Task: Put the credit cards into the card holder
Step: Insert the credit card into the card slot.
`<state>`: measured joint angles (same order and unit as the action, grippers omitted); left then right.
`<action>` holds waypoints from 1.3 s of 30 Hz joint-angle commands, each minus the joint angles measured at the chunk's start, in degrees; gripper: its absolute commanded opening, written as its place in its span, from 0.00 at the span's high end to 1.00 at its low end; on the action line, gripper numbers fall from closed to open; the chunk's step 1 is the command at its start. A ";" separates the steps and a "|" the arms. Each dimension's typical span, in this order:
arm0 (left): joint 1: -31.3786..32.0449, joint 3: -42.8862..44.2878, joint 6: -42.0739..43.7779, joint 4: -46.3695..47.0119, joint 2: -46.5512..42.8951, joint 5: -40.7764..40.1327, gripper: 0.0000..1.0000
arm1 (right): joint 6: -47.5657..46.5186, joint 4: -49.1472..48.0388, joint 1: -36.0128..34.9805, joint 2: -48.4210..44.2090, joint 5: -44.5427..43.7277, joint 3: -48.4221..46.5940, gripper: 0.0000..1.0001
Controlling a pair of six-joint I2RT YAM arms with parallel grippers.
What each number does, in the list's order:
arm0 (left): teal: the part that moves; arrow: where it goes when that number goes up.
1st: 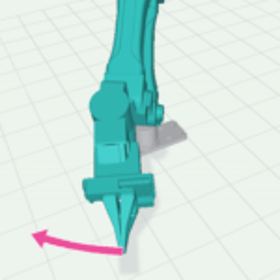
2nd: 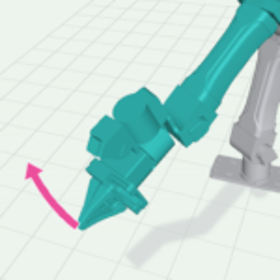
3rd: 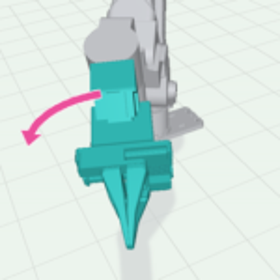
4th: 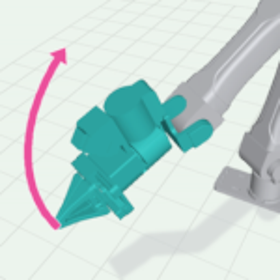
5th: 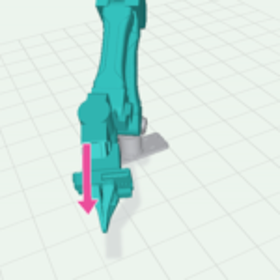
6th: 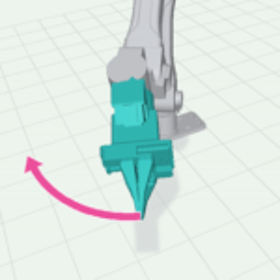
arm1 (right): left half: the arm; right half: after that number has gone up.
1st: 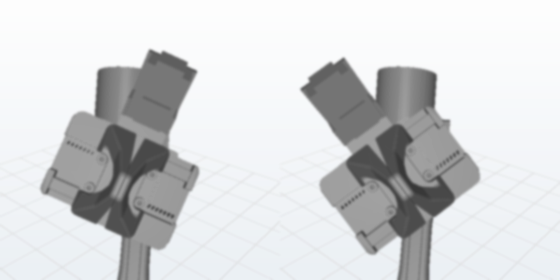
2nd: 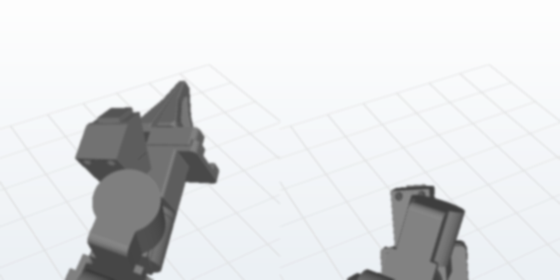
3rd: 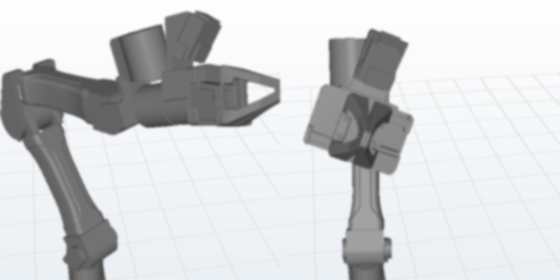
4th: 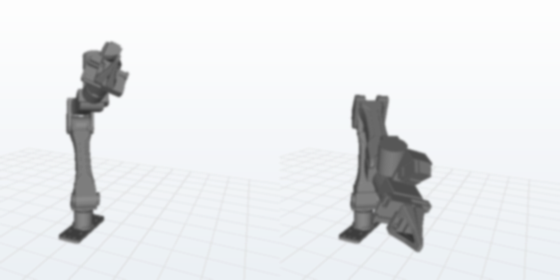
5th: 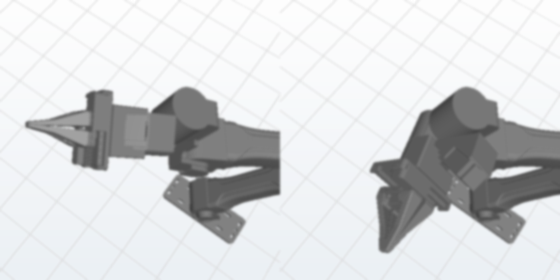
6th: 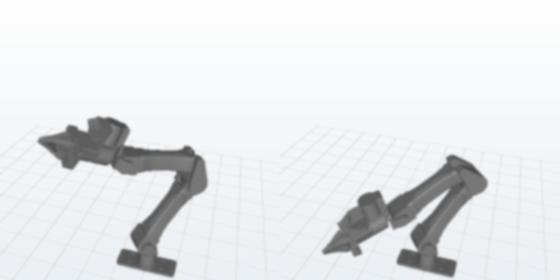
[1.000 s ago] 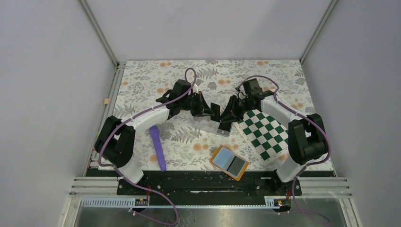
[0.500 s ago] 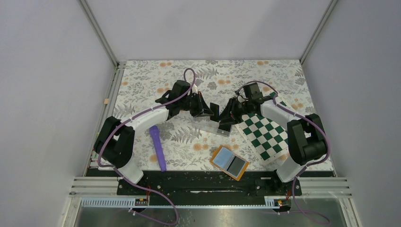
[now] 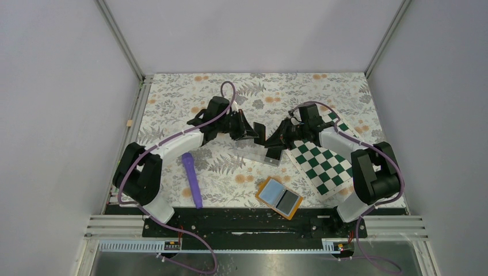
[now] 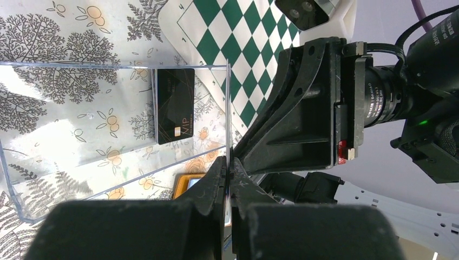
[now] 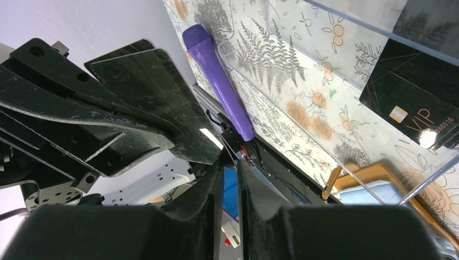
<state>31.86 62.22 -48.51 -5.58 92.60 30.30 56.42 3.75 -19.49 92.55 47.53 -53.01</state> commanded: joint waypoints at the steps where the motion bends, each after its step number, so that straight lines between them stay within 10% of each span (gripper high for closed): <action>1: 0.75 -0.20 0.52 1.08 -1.92 -0.15 1.00 | 0.95 -1.77 -0.05 -3.39 0.82 -1.20 0.81; 39: 0.75 -4.04 -0.97 5.24 -2.91 2.67 1.00 | 11.23 -34.46 0.45 -8.49 1.72 7.68 0.83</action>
<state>30.94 60.23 -49.45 0.03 90.72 28.88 65.56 -18.79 -19.03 87.81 47.22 -43.72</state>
